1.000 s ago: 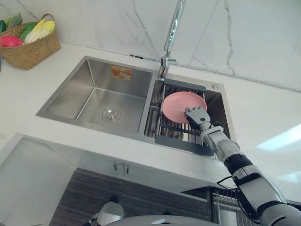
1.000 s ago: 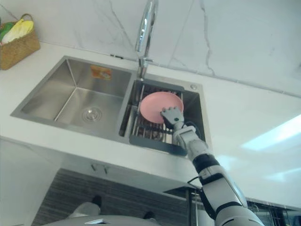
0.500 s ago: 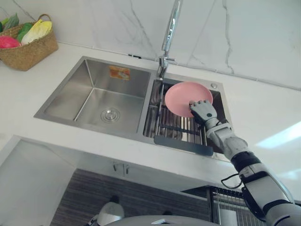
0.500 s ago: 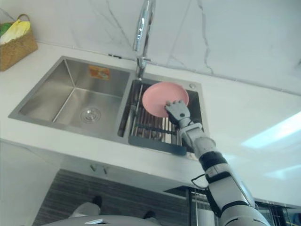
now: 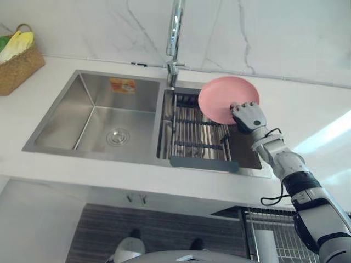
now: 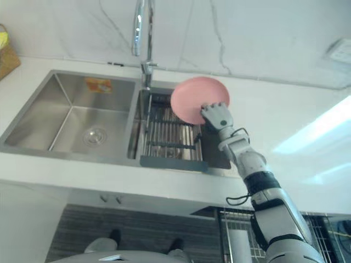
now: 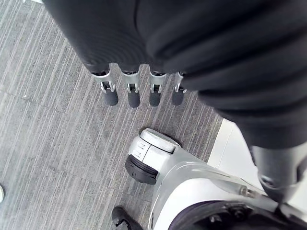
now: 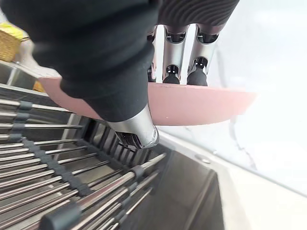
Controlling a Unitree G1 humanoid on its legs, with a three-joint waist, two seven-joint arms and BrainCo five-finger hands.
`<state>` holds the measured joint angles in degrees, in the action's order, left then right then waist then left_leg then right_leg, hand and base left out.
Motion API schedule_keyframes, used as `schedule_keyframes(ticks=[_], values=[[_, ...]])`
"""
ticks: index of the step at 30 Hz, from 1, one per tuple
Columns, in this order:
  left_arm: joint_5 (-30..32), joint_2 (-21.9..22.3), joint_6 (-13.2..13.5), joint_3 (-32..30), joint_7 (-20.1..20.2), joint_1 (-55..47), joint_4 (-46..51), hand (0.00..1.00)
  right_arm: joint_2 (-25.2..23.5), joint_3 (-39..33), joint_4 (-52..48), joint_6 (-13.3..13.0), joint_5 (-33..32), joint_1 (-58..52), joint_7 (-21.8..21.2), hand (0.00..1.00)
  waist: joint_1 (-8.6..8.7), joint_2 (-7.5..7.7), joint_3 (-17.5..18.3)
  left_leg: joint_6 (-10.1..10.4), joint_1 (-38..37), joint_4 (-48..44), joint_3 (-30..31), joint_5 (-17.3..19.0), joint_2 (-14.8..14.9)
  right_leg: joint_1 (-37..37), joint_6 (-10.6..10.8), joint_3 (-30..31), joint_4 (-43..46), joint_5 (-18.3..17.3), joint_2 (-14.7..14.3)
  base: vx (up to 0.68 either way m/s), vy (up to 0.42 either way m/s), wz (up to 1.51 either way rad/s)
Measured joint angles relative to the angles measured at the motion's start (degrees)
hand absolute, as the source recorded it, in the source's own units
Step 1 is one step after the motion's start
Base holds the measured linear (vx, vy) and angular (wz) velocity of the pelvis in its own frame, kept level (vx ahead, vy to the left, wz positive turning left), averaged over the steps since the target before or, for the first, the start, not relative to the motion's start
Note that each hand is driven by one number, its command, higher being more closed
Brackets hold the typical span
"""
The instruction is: Walk over to the sink, pick up the cup, carry it to the dishwasher, place the cup inside the dishwasher, then close the dishwasher door
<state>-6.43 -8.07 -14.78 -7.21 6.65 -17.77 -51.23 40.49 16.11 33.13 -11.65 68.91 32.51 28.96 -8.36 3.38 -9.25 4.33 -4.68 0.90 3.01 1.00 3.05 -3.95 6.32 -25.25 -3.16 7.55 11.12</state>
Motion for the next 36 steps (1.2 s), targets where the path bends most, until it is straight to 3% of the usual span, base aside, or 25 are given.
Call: schedule_keyframes(ticks=[6,11,18,19,20,22,23,25,27,29,31,36], values=[[1.06,0.10,-0.66,0.71,0.01,-0.95,-0.02,0.00,1.15,-6.47,-9.64,0.16,-4.58,-3.20,0.13,1.00,1.56,0.12,0.10,-0.15,-0.52,-1.93,-4.03,1.71,0.14,1.10,-0.09,3.92,-0.29,0.87,-0.22,-0.03,0.017,-0.33],[4.71,0.15,-0.89,0.82,0.00,-2.29,-1.16,0.00,3.15,-17.79,-20.15,1.61,-12.50,-14.13,0.24,1.00,4.58,0.70,1.46,-0.27,-1.57,-3.70,-8.87,3.99,0.39,2.36,-0.15,8.22,-0.23,1.47,-0.61,-0.02,0.024,-0.46],[7.90,-0.59,-1.64,1.08,-0.04,-4.11,-2.90,0.00,3.08,-29.43,-26.51,4.70,-19.74,-27.92,1.75,1.00,8.92,1.98,3.74,-0.29,-2.00,-9.03,-16.15,9.32,1.28,4.51,-1.02,15.32,0.68,1.29,-1.74,-0.02,0.037,-0.62],[7.94,-0.66,-1.74,1.06,-0.03,-4.16,-3.05,0.00,2.69,-31.07,-28.05,5.30,-21.09,-29.43,1.76,1.00,9.21,1.81,3.89,-0.23,-2.50,-10.38,-18.22,10.58,2.00,5.16,-2.94,15.71,0.97,1.05,-2.33,-0.04,0.030,-1.01],[7.91,-0.86,-2.12,0.96,-0.04,-4.17,-3.26,0.00,2.54,-32.26,-29.65,5.34,-22.17,-30.12,1.78,1.00,9.37,1.60,4.15,-0.11,-3.09,-11.64,-21.08,11.53,2.95,6.28,-6.76,13.96,1.20,0.52,-2.75,-0.03,0.032,-1.16],[7.74,-0.91,-2.81,0.55,-0.04,-4.13,-3.44,0.00,2.33,-33.22,-31.64,5.16,-23.54,-30.17,1.82,1.00,9.62,1.06,4.65,0.15,-3.66,-11.81,-25.85,11.97,4.38,7.23,-10.98,7.93,2.20,-0.99,-2.66,-0.02,0.038,-1.37],[7.73,-1.45,-3.19,0.50,-0.01,-4.08,-3.48,0.00,2.20,-33.59,-32.87,5.00,-24.20,-30.17,1.97,1.00,9.89,1.72,4.93,0.34,-4.21,-11.85,-28.72,12.31,4.69,8.26,-11.39,5.28,2.52,-1.00,-2.16,-0.01,0.033,-1.34],[7.73,-2.27,-3.39,0.46,0.04,-3.72,-3.50,0.00,1.58,-34.99,-33.81,4.46,-24.70,-30.83,2.32,1.00,10.27,2.56,5.25,0.49,-4.62,-11.86,-31.36,12.72,4.78,9.71,-11.38,3.59,3.09,-1.00,-1.83,0.01,0.010,-1.00],[7.73,-2.54,-3.46,0.44,0.06,-2.83,-3.44,0.00,-0.05,-37.52,-34.76,4.57,-25.95,-32.79,2.50,1.00,11.79,2.90,5.33,0.50,-4.79,-12.32,-32.44,13.41,4.74,10.76,-11.17,2.82,4.67,-1.13,-1.26,0.01,0.017,-0.55],[7.72,-2.45,-3.56,0.47,0.12,-1.72,-3.41,0.00,-1.59,-39.40,-34.49,5.45,-26.72,-34.65,2.45,1.00,12.41,2.51,5.21,0.56,-4.60,-13.56,-32.76,14.63,4.85,11.35,-10.30,3.36,5.39,-0.50,-1.04,-0.01,0.031,-0.24],[6.21,-2.43,-3.60,0.56,0.11,-0.19,-3.26,0.00,-4.38,-39.52,-34.35,6.78,-28.07,-35.97,2.47,1.00,12.75,1.90,5.08,0.72,-3.18,-16.16,-33.61,16.35,5.19,12.01,-8.12,4.33,4.17,1.81,-1.13,-0.03,0.026,-0.23],[0.48,-1.41,-3.97,0.51,-0.08,2.38,-1.13,0.00,-10.84,-39.79,-33.92,8.19,-28.28,-36.51,2.38,1.00,13.10,0.36,2.84,0.73,-1.22,-18.13,-34.06,17.00,5.22,12.14,-6.03,4.10,-0.25,6.49,-1.53,0.00,0.008,-0.11]])
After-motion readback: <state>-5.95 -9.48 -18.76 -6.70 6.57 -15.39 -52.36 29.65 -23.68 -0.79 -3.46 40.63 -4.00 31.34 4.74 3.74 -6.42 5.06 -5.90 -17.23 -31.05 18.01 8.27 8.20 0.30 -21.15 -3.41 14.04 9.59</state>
